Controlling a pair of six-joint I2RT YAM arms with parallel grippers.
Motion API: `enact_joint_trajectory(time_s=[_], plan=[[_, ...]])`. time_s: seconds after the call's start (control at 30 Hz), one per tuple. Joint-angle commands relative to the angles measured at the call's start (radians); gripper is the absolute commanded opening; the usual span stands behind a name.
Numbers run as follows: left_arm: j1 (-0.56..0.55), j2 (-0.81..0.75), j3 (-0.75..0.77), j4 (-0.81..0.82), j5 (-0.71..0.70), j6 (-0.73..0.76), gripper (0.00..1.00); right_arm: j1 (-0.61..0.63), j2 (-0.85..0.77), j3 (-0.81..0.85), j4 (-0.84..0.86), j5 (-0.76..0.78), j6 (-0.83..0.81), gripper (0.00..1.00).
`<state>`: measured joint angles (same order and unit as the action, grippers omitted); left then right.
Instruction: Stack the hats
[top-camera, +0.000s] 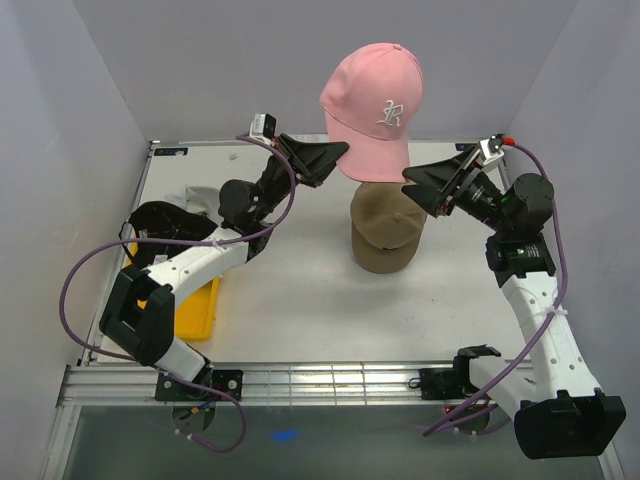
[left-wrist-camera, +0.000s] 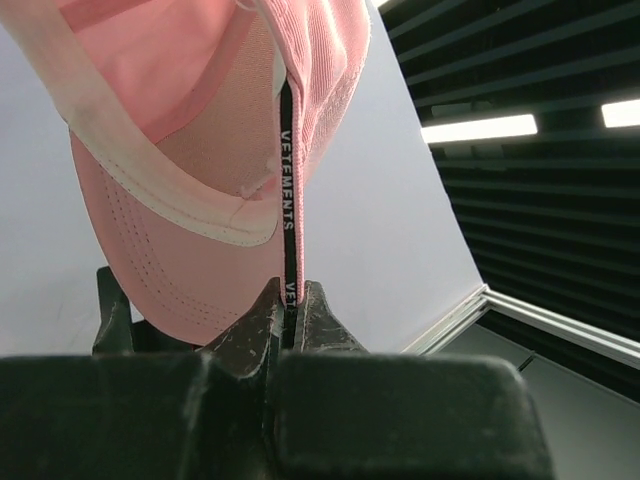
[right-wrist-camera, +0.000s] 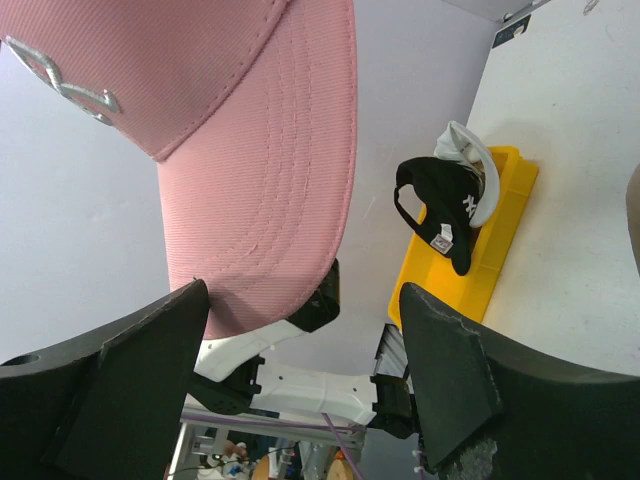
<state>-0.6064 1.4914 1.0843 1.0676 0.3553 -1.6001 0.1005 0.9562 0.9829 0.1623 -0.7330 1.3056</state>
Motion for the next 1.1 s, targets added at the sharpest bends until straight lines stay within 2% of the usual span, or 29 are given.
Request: enact_joint_trajectory(time_s=[0.0, 0.17, 0.27, 0.4, 0.5, 0.67, 0.8, 1.07], plan=[[-0.013, 0.032, -0.011, 0.184, -0.001, -0.063, 0.0, -0.002, -0.005, -0.023, 0.14, 0.001, 0.073, 0.82], [-0.036, 0.09, -0.01, 0.207, 0.019, -0.077, 0.0, -0.007, -0.002, -0.035, 0.141, 0.006, 0.058, 0.81], [-0.039, 0.113, -0.032, 0.232, 0.031, -0.093, 0.0, -0.016, -0.002, -0.026, 0.09, 0.004, 0.025, 0.71], [-0.041, 0.119, -0.089, 0.25, 0.033, -0.109, 0.0, -0.021, -0.004, 0.017, -0.07, 0.032, -0.113, 0.55], [-0.041, 0.132, -0.106, 0.23, 0.053, -0.118, 0.0, -0.025, -0.005, 0.03, -0.161, 0.05, -0.212, 0.48], [-0.049, 0.164, -0.139, 0.161, 0.08, -0.143, 0.0, -0.03, -0.013, 0.013, -0.253, 0.07, -0.305, 0.43], [-0.062, 0.181, -0.115, 0.057, 0.126, -0.1, 0.0, -0.031, -0.048, 0.0, -0.34, 0.107, -0.384, 0.41], [-0.078, 0.239, -0.124, 0.028, 0.169, -0.11, 0.0, -0.033, -0.082, -0.032, -0.432, 0.149, -0.494, 0.4]])
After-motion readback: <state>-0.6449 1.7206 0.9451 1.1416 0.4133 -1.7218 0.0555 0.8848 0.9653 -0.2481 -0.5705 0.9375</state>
